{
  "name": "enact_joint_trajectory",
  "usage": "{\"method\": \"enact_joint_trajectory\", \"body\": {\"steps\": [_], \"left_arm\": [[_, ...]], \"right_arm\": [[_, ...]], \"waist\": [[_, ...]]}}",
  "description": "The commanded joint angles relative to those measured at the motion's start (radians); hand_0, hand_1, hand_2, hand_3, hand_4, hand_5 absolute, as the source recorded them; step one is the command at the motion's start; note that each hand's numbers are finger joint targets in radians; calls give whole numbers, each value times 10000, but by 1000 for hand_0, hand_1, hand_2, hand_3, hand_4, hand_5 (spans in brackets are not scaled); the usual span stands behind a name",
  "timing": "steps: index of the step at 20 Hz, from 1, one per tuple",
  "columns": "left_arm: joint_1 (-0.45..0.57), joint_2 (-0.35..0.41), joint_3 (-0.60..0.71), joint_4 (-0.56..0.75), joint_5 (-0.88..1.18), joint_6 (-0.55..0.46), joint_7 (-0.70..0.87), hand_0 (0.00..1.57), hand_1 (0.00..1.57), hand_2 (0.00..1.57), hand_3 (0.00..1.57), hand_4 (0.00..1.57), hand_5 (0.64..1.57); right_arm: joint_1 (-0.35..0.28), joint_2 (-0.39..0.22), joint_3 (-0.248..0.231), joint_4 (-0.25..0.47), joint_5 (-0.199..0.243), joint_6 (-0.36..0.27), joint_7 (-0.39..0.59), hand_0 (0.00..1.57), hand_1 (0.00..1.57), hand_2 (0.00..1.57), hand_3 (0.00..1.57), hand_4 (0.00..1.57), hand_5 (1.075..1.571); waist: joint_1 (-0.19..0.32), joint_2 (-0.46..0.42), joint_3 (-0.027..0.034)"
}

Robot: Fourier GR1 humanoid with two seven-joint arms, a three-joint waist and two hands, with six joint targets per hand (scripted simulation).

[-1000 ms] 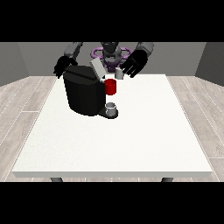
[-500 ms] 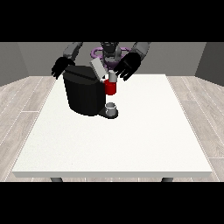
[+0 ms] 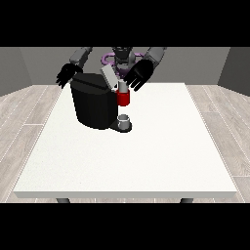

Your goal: Insert the coffee pod into the coffee machine and close the lid

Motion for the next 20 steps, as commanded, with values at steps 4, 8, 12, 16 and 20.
{"method": "enact_joint_trajectory", "body": {"steps": [4, 8, 12, 16, 20], "left_arm": [[127, -473, -258, -164, -220, 65, 94, 1185, 1185, 1262, 1197, 492, 1571], [-354, 59, 54, 32, -103, -213, -73, 1204, 1204, 1279, 1208, 521, 1571], [104, -112, -39, 65, -200, -47, -385, 1184, 1184, 1248, 1186, 488, 1571], [-136, -43, 38, 228, -282, -67, -30, 1236, 1236, 1279, 1197, 487, 1571], [-113, -485, 11, 143, -290, 137, 232, 1220, 1220, 1266, 1167, 481, 1571]], "right_arm": [[84, -322, -475, 429, -368, 252, -362, 0, 0, 0, 0, 481, 1571], [-275, -129, -316, 355, -254, 66, -383, 0, 0, 0, 0, 448, 1571], [111, -8, -255, 330, -219, -11, -535, 0, 0, 0, 0, 433, 1571], [166, -35, 1, 75, -78, 58, -274, 0, 0, 0, 0, 446, 1571], [58, -217, -342, 483, -256, 207, -719, 0, 0, 0, 0, 418, 1571]], "waist": [[282, -121, 3], [195, 426, 0], [218, 288, -1], [-19, 140, -1], [37, 388, 2]]}}
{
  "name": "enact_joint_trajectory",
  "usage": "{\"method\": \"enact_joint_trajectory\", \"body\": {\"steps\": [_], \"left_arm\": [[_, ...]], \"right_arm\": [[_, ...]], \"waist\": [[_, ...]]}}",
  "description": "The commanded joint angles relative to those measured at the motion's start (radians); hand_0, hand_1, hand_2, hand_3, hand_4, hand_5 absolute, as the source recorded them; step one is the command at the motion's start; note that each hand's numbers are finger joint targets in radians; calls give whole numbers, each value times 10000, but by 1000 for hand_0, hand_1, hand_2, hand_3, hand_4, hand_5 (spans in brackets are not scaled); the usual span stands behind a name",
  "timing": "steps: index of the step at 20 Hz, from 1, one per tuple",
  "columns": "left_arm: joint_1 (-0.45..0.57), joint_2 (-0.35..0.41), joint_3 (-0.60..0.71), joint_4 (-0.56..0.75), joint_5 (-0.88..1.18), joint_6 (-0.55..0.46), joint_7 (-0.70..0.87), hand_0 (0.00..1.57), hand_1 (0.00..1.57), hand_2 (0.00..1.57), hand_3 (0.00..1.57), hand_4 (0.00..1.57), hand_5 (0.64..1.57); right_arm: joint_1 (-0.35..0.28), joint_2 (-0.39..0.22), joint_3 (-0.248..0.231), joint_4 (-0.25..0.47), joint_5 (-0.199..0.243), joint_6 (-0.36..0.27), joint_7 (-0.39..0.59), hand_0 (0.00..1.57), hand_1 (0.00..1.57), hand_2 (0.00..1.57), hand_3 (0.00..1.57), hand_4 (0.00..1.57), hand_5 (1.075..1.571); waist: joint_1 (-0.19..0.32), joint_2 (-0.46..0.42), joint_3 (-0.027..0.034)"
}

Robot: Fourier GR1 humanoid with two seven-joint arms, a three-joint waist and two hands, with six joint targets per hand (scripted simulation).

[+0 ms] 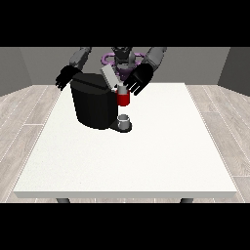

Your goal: Insert the coffee pod into the coffee machine and close the lid

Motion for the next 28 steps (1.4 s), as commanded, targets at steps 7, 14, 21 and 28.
{"method": "enact_joint_trajectory", "body": {"steps": [7, 14, 21, 28], "left_arm": [[102, -139, -192, 131, -239, -238, -55, 1152, 1152, 1178, 1020, 450, 1571], [-142, 36, -183, 7, -434, -57, -163, 1051, 1051, 1118, 953, 365, 1571], [233, -171, -440, -78, -638, -197, -349, 912, 912, 1022, 865, 363, 1571], [255, 311, -608, 259, -984, -727, -551, 0, 0, 0, 0, 0, 1571]], "right_arm": [[-150, 120, 45, -26, 186, -360, 112, 0, 0, 0, 0, 408, 1571], [-362, 277, 27, 191, 193, -474, -203, 0, 0, 0, 0, 458, 1571], [-127, -133, -351, 332, -202, -62, 49, 0, 0, 0, 0, 413, 1571], [173, 72, 161, -17, 237, -276, 127, 0, 0, 0, 0, 338, 1571]], "waist": [[125, -74, -14], [213, 266, -13], [290, -160, -10], [91, -212, -13]]}}
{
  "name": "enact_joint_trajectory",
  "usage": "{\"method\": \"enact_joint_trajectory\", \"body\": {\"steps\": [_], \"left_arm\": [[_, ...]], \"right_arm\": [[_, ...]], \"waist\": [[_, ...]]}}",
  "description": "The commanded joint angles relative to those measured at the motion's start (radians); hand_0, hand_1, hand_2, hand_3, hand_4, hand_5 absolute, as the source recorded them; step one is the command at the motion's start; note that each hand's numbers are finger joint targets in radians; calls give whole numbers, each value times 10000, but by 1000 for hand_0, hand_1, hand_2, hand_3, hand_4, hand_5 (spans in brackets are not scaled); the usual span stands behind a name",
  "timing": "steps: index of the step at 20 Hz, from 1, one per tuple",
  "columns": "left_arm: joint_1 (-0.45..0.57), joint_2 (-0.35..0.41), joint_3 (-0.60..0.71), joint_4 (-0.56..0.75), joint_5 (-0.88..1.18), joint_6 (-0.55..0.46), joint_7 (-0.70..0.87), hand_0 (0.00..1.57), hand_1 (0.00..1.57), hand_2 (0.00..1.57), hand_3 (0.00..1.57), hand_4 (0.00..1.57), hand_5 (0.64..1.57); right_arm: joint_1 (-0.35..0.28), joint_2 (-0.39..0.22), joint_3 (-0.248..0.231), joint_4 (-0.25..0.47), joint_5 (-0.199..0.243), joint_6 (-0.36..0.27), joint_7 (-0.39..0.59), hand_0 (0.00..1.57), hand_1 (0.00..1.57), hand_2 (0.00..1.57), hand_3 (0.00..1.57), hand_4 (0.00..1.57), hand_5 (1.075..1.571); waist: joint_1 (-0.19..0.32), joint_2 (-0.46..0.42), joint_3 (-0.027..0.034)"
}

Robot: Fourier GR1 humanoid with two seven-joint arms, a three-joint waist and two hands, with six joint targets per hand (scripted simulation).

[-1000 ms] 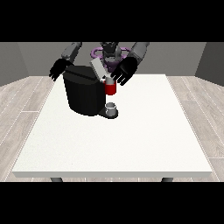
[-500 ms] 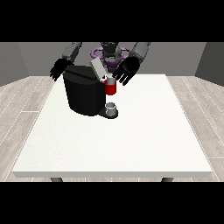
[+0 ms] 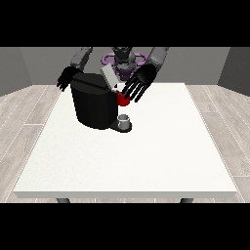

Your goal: Insert the coffee pod into the coffee machine and close the lid

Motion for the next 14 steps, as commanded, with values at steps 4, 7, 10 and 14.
{"method": "enact_joint_trajectory", "body": {"steps": [4, 7, 10, 14], "left_arm": [[364, -246, -218, 50, -297, -11, -38, 0, 0, 0, 0, 0, 1571], [40, 70, -19, -42, -179, -383, -47, 0, 0, 0, 0, 0, 1571], [240, -204, -53, -140, -210, -327, 81, 0, 0, 0, 0, 0, 1571], [865, -266, -117, -275, -267, -319, -47, 0, 0, 0, 0, 0, 1571]], "right_arm": [[-79, -374, -278, -42, -203, 181, 413, 0, 0, 0, 0, 378, 1571], [386, 23, -29, 296, 12, 88, -600, 0, 0, 0, 0, 411, 1571], [21, -103, -362, 264, -347, 104, -97, 0, 0, 0, 0, 381, 1571], [613, 35, -218, 229, -226, -46, 34, 0, 0, 0, 0, 387, 1571]], "waist": [[50, -337, -17], [183, -272, -14], [359, -596, -15], [649, -1295, -18]]}}
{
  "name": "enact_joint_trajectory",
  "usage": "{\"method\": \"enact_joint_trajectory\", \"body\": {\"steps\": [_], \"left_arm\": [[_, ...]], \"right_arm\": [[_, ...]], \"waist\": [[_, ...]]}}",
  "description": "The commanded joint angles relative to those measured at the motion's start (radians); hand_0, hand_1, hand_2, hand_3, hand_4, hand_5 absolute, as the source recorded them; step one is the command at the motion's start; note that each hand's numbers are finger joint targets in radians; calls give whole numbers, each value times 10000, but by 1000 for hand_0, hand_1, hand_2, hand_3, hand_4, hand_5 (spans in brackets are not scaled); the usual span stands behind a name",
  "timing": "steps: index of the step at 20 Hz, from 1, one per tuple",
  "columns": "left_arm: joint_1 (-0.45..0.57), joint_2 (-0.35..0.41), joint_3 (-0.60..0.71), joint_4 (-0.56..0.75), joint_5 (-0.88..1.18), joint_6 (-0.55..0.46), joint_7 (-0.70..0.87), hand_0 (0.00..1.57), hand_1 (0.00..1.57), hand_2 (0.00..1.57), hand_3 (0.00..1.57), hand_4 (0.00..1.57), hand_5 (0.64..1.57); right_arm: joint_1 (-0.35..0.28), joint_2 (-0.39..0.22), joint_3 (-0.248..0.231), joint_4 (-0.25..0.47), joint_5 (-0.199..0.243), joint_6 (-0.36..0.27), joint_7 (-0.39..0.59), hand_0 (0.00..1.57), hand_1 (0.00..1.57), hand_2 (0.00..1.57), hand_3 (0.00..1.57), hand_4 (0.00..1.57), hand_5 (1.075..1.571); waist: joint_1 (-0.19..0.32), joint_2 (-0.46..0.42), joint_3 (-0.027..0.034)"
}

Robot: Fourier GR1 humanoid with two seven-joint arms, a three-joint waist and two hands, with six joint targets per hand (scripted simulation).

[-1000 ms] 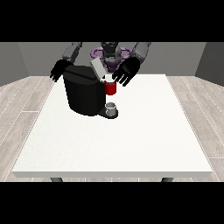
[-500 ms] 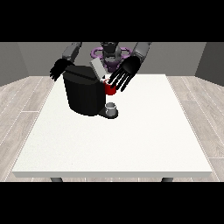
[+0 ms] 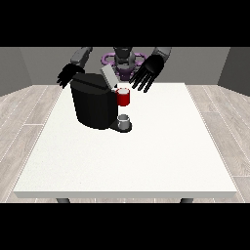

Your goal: Insert the coffee pod into the coffee machine and close the lid

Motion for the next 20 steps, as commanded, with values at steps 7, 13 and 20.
{"method": "enact_joint_trajectory", "body": {"steps": [7, 13, 20], "left_arm": [[1212, -1108, 1604, -18, 1818, 176, 83, 0, 0, 0, 0, 0, 1571], [2629, -2770, 2740, -92, 3559, 277, -304, 0, 0, 0, 0, 0, 1571], [4100, -3033, 3276, -139, 4497, -189, -778, 0, 0, 0, 0, 142, 1571]], "right_arm": [[1201, 279, 215, -402, -89, 6, 136, 0, 0, 0, 0, 399, 1571], [1840, -583, -58, -342, -187, 740, -11, 0, 0, 0, 0, 366, 1571], [1149, -842, 581, -1675, -165, 1194, 1346, 0, 0, 0, 0, 0, 1571]], "waist": [[580, -1751, -13], [1411, -3058, -11], [1987, -4046, -15]]}}
